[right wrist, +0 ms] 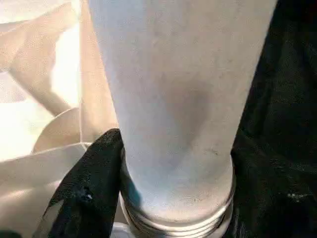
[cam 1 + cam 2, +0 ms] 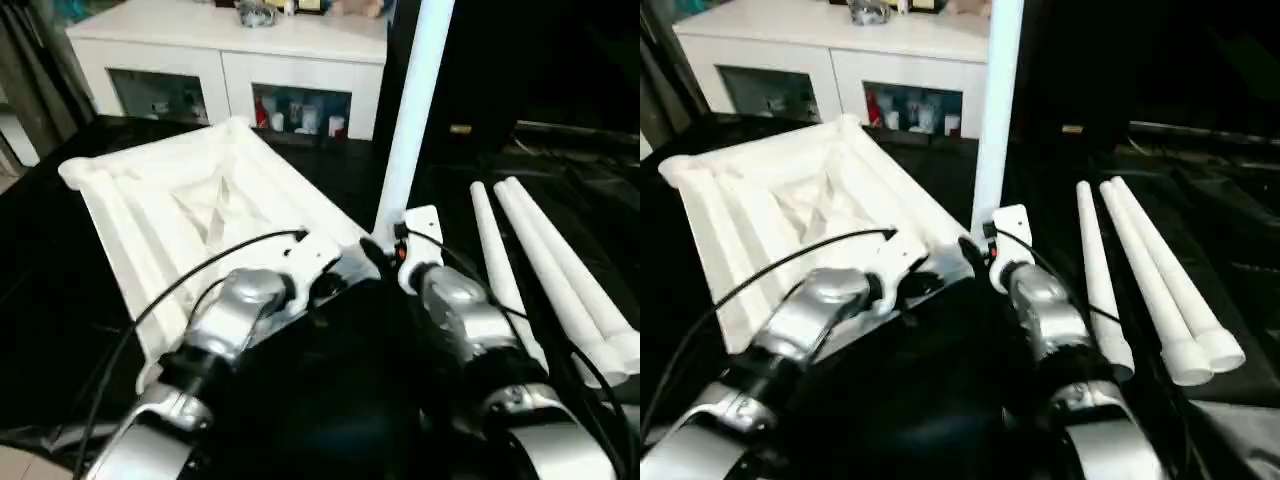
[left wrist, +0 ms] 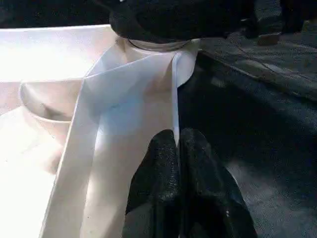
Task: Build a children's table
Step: Rotate leg to tighten
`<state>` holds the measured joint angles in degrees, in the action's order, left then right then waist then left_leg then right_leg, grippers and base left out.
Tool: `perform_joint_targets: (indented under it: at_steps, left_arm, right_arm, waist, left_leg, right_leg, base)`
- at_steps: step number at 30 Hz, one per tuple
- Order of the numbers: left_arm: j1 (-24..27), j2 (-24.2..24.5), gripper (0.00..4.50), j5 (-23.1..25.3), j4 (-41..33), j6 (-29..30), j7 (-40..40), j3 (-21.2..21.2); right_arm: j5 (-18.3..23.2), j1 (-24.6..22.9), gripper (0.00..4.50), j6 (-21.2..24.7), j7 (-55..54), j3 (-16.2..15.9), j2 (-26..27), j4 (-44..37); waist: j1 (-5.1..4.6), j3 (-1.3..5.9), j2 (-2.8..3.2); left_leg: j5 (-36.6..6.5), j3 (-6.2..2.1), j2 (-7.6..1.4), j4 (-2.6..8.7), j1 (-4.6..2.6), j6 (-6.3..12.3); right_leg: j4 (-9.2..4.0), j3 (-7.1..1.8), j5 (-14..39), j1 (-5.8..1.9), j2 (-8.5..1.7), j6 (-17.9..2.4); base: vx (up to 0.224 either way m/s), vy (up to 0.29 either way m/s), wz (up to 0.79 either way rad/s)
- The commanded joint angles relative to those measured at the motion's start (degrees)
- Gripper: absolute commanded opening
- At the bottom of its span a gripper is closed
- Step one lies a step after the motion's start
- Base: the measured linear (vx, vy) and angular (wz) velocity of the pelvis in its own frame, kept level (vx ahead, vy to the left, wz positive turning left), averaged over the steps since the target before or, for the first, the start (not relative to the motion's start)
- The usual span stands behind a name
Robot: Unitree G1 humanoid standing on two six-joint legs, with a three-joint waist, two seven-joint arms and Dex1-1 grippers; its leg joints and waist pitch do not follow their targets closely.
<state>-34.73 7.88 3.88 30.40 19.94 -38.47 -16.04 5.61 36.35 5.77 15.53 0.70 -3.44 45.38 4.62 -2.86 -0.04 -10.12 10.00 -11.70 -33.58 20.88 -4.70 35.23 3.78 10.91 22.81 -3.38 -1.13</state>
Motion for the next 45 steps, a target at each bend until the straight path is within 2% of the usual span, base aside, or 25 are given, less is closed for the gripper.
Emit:
perform_joint_targets:
  at_steps: [1, 2, 4, 8, 10, 13, 14, 15, 17, 22, 26, 28, 29, 32, 39, 42, 45]
  left_arm:
    - [-1.64, -0.49, 0.00, 0.27, 0.57, -1.88, 1.85, 0.63]
    - [-1.68, -0.56, 0.00, 0.22, 0.56, -2.23, 1.54, 0.51]
    - [-1.31, -0.45, 0.00, -0.46, -0.03, -2.36, 0.39, 0.57]
    - [-0.11, 1.10, 0.00, -1.34, -1.31, -3.88, -2.61, 0.34]
    - [0.77, 2.14, 0.00, -2.00, -2.46, -4.12, -4.59, 0.36]
    - [2.68, 4.52, 0.00, -3.33, -4.77, -5.60, -9.32, 0.06]
    - [4.32, 6.62, 0.00, -4.68, -6.94, -7.76, -13.76, -0.30]
    - [4.32, 6.62, 0.00, -4.68, -6.94, -7.76, -13.76, -0.30]
    - [5.62, 8.37, 0.00, -6.04, -8.91, -8.24, -17.14, -0.31]
    - [7.78, 11.83, 0.00, -8.55, -12.36, -7.16, -22.43, 0.12]
    - [8.44, 12.52, 0.00, -8.90, -13.06, -7.04, -23.37, 0.11]
    - [8.53, 12.60, 0.00, -8.92, -13.14, -7.06, -23.46, 0.11]
    - [8.65, 12.66, 0.00, -8.94, -13.26, -7.01, -23.67, 0.12]
    - [9.05, 12.80, 0.00, -8.97, -13.78, -6.62, -24.19, 0.22]
    - [9.24, 12.98, 0.00, -9.06, -14.02, -6.23, -24.06, 0.16]
    - [9.00, 12.38, 0.00, -8.17, -13.46, -5.52, -22.29, 0.28]
    - [7.03, 9.68, 0.00, -5.56, -10.23, -4.77, -16.36, 0.52]
  right_arm:
    - [1.18, -0.92, 3.08, 1.62, 0.82, 0.28, 2.14, 2.68]
    - [1.60, -0.77, 3.43, 1.53, 1.13, 0.58, 2.49, 2.55]
    - [2.40, -0.65, 3.45, 1.55, 2.43, 1.04, 2.87, 2.01]
    - [2.23, -0.70, 3.83, 1.03, 7.27, -0.77, 1.55, 0.52]
    - [2.69, -1.34, 3.83, 1.48, 11.54, -1.72, 0.15, -1.32]
    - [2.64, -3.37, 3.83, 1.71, 20.90, -4.44, -3.73, -5.76]
    - [2.42, -4.97, 3.83, 1.30, 27.30, -6.29, -7.17, -8.84]
    - [2.42, -4.97, 3.83, 1.30, 27.30, -6.29, -7.17, -8.84]
    - [2.70, -6.13, 3.83, 1.07, 32.75, -7.35, -10.02, -11.16]
    - [4.23, -8.03, 3.83, 2.18, 42.95, -9.04, -15.62, -16.08]
    - [4.34, -8.29, 3.83, 1.90, 45.37, -9.78, -16.39, -16.38]
    - [4.36, -8.33, 3.83, 1.94, 45.72, -9.95, -16.39, -16.41]
    - [4.54, -8.45, 3.59, 2.19, 46.08, -10.07, -16.33, -16.57]
    - [4.70, -8.95, 3.46, 3.02, 46.93, -10.53, -15.94, -17.10]
    - [4.15, -9.66, 2.83, 3.07, 46.02, -10.56, -15.16, -16.55]
    - [2.72, -9.11, 2.74, 2.24, 40.39, -9.20, -13.61, -13.65]
    - [-0.94, -7.74, 2.71, 2.80, 26.66, -7.57, -10.38, -7.95]
  waist:
    - [-0.11, 3.61, -0.14]
    - [-0.04, 3.68, -0.14]
    - [0.02, 3.63, -0.15]
    - [-0.02, 3.57, -0.18]
    - [-0.05, 3.58, -0.24]
    - [0.14, 3.70, -0.20]
    - [0.15, 3.71, -0.19]
    - [0.18, 3.79, -0.28]
    - [0.30, 3.77, -0.01]
    - [0.39, 3.59, 0.05]
    - [0.45, 3.52, -0.06]
    - [0.46, 3.52, -0.13]
    - [0.48, 3.57, -0.07]
    - [0.45, 3.61, -0.27]
    - [0.51, 3.57, -0.03]
    - [0.35, 3.54, 0.09]
    - [-0.10, 3.24, 0.01]
  left_leg:
    - [-11.89, -0.36, -1.24, 3.78, -0.48, 0.55]
    - [-11.63, -0.37, -1.28, 3.78, -0.47, 0.70]
    - [-11.22, -0.29, -1.29, 3.76, -0.46, 1.08]
    - [-11.67, -0.36, -1.29, 3.84, -0.27, 1.33]
    - [-11.49, -0.34, -1.33, 3.78, -0.26, 1.65]
    - [-9.80, -0.36, -1.49, 3.69, -0.15, 2.33]
    - [-9.40, -0.43, -1.55, 3.72, -0.02, 2.70]
    - [-9.10, -0.40, -1.55, 3.63, 0.03, 2.93]
    - [-8.70, -0.27, -1.59, 3.54, -0.18, 3.42]
    - [-10.10, -0.18, -1.68, 3.59, -0.31, 3.50]
    - [-10.68, -0.19, -1.63, 3.63, -0.37, 2.97]
    - [-10.63, -0.20, -1.61, 3.63, -0.35, 2.88]
    - [-10.42, -0.23, -1.64, 3.61, -0.36, 2.83]
    - [-9.79, -0.22, -1.63, 3.60, -0.29, 3.04]
    - [-10.23, -0.24, -1.61, 3.62, -0.36, 2.80]
    - [-10.56, -0.30, -1.59, 3.69, -0.38, 2.28]
    - [-11.95, -0.34, -1.42, 3.93, -0.32, 1.18]
  right_leg:
    - [-4.98, -2.82, 14.42, -2.58, -4.52, -8.96]
    - [-4.88, -2.82, 13.76, -2.64, -4.55, -9.08]
    - [-4.83, -2.79, 12.69, -2.60, -4.46, -9.46]
    - [-4.86, -2.69, 13.83, -2.76, -4.53, -9.44]
    - [-4.87, -2.73, 13.80, -2.85, -4.61, -9.51]
    - [-4.55, -2.70, 10.92, -2.98, -4.51, -10.02]
    - [-4.37, -2.68, 9.63, -3.07, -4.49, -10.43]
    - [-4.27, -2.69, 8.77, -3.18, -4.46, -10.43]
    - [-4.15, -2.70, 7.24, -2.96, -4.36, -11.55]
    - [-4.20, -2.69, 8.36, -2.83, -4.25, -12.24]
    - [-4.44, -2.74, 10.78, -2.77, -4.34, -11.82]
    - [-4.47, -2.73, 11.28, -2.80, -4.35, -11.63]
    - [-4.44, -2.73, 11.21, -2.81, -4.41, -11.58]
    - [-4.35, -2.74, 10.52, -2.84, -4.34, -11.54]
    - [-4.44, -2.72, 11.31, -2.76, -4.38, -11.38]
    - [-4.47, -2.69, 11.69, -2.72, -4.34, -11.30]
    - [-4.82, -2.61, 14.86, -2.68, -4.36, -10.74]
  base:
    - [0.000, 0.000, 0.00]
    - [0.000, 0.000, 0.00]
    - [0.000, 0.000, 0.00]
    - [0.000, 0.000, 0.00]
    - [0.000, 0.000, 0.00]
    - [0.000, 0.000, 0.00]
    - [0.000, 0.000, 0.00]
    - [0.000, 0.000, 0.00]
    - [0.000, 0.000, 0.00]
    - [0.000, 0.000, 0.00]
    - [0.000, 0.000, 0.00]
    - [0.000, 0.000, 0.00]
    - [0.000, 0.000, 0.00]
    - [0.000, 0.000, 0.00]
    - [0.000, 0.000, 0.00]
    - [0.000, 0.000, 0.00]
    - [0.000, 0.000, 0.00]
